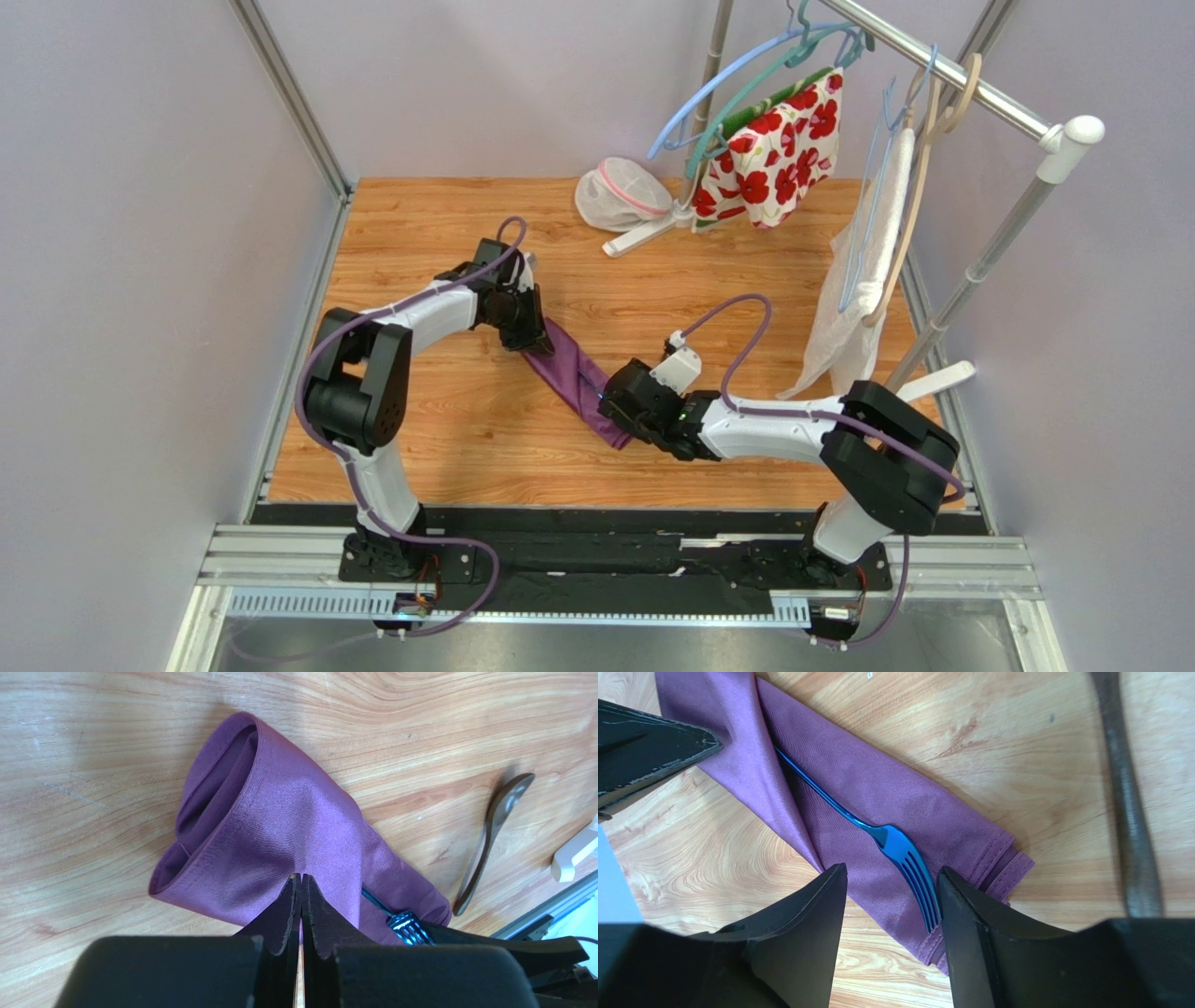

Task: Fold the napkin into a case and place the utensils inside
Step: Insert the fork into the folded napkin, then pick up the spoon from the center of the board.

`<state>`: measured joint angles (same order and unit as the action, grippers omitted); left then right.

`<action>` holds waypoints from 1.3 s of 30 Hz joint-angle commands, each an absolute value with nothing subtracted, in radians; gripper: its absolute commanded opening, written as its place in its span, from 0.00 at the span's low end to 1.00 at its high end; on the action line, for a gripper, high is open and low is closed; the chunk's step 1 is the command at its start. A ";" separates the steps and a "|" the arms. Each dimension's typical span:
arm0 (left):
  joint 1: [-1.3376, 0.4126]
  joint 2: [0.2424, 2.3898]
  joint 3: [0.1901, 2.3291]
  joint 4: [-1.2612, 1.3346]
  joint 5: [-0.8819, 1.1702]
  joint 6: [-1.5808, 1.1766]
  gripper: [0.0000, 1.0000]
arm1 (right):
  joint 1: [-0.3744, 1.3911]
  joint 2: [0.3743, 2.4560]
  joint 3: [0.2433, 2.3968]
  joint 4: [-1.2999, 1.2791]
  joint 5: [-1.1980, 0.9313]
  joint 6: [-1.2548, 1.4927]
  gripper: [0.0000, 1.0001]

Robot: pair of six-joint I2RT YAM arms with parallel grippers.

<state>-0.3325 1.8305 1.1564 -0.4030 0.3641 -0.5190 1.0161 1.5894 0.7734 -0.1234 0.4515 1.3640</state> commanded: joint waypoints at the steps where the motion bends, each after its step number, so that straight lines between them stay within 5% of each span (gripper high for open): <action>1: -0.337 1.769 1.180 -0.417 0.357 -0.522 0.02 | 1.000 1.520 0.819 -0.208 0.479 1.275 0.56; 8: -0.344 1.712 1.181 -0.437 0.342 -0.514 0.07 | 0.988 1.485 0.931 -0.365 0.485 1.108 0.57; 16: -0.408 1.534 1.137 -0.456 0.359 -0.479 0.45 | 0.829 1.600 1.103 -0.624 0.423 0.743 0.58; 25: -0.560 1.228 1.008 -0.454 0.325 -0.479 0.43 | 0.735 1.729 1.174 -0.716 0.308 0.558 0.59; 35: -0.676 1.022 0.853 -0.439 0.290 -0.563 0.40 | 0.729 1.830 1.103 -0.612 0.247 0.600 0.36; 39: -0.681 1.032 0.851 -0.391 0.336 -0.543 0.46 | 0.729 1.832 1.107 -0.609 0.284 0.600 0.05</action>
<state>-0.6739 1.0393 0.8516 -0.4519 0.3084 -0.5385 0.7300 1.8004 1.1305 -0.6346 0.2619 0.5980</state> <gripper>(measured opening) 0.425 0.187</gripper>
